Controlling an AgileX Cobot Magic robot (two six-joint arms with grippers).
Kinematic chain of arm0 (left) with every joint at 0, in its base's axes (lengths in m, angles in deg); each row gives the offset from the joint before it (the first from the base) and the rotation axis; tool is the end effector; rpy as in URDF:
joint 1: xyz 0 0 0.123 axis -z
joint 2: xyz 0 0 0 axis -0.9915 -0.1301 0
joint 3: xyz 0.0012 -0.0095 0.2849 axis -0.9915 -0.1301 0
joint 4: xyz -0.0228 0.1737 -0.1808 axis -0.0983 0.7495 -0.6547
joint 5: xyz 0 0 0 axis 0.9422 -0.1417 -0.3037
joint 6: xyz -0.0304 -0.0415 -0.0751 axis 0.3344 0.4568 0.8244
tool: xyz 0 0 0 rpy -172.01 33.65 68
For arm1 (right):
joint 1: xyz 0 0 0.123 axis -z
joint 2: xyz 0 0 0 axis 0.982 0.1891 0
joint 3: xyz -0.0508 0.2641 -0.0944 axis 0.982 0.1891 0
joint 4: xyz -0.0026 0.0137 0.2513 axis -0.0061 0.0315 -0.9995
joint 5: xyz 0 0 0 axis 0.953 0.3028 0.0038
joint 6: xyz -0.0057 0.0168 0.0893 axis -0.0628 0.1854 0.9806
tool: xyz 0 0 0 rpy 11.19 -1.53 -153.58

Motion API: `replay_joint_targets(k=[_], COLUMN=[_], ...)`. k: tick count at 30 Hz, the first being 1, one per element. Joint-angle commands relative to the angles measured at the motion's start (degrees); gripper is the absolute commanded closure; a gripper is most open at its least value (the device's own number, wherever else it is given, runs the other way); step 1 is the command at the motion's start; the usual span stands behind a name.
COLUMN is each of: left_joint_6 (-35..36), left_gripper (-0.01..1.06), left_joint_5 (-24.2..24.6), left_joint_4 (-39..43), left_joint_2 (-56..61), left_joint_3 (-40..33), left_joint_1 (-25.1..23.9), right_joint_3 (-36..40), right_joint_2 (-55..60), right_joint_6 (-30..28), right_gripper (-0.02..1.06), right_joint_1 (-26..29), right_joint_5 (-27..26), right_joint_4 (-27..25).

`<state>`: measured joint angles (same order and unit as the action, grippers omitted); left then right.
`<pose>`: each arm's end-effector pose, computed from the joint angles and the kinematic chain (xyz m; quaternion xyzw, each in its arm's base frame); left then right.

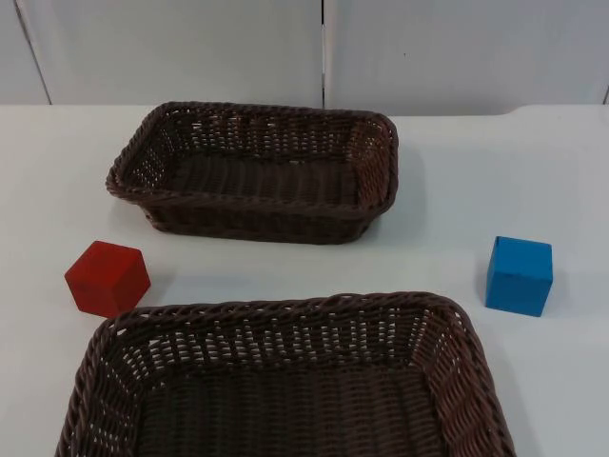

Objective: Pick up one cube with the left hand and place it into the upper basket. Pick up one cube with the right hand and place it into the lower basket.

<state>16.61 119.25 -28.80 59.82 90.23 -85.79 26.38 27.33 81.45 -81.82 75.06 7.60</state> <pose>0.0782 -0.0010 0.2961 -0.0080 0.8722 -0.0112 0.4890 -0.0072 -0.0015 0.2805 -0.0167 0.8547 0.0066 0.5188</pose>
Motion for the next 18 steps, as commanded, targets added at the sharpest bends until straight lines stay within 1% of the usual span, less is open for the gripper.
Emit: replay_joint_targets(k=[1, 6, 12, 15, 16, 18], left_joint_6=[0.42, -0.40, -3.26, -5.82, -5.82, -9.32], left_gripper=[0.00, 0.00, 0.00, 0.00, 0.00, 0.00], left_joint_5=[-2.33, -4.66, -7.21, -8.75, -8.75, -10.08], left_joint_4=[-0.89, -3.06, -5.59, -9.18, -9.18, -12.73], left_joint_2=[-1.60, -4.27, -7.16, -8.86, -8.86, -10.29], left_joint_3=[0.33, 0.33, 0.33, 0.33, 0.33, 0.33], left_joint_1=[-0.17, -0.17, -0.17, -0.17, -0.17, -0.17], right_joint_3=[0.12, 0.12, 0.12, 0.12, 0.12, 0.12], right_joint_2=[-0.20, -0.20, -0.20, -0.20, -0.20, -0.20], right_joint_6=[0.23, 0.23, 0.23, 0.23, 0.23, 0.23], right_gripper=[0.00, 0.00, 0.00, 0.00, 0.00, 0.00], right_joint_1=[0.18, 0.18, 0.18, 0.18, 0.18, 0.18], right_joint_5=[-0.12, -0.12, -0.12, -0.12, -0.12, -0.12], right_joint_4=[-0.15, -0.15, -0.15, -0.15, -0.15, -0.15])
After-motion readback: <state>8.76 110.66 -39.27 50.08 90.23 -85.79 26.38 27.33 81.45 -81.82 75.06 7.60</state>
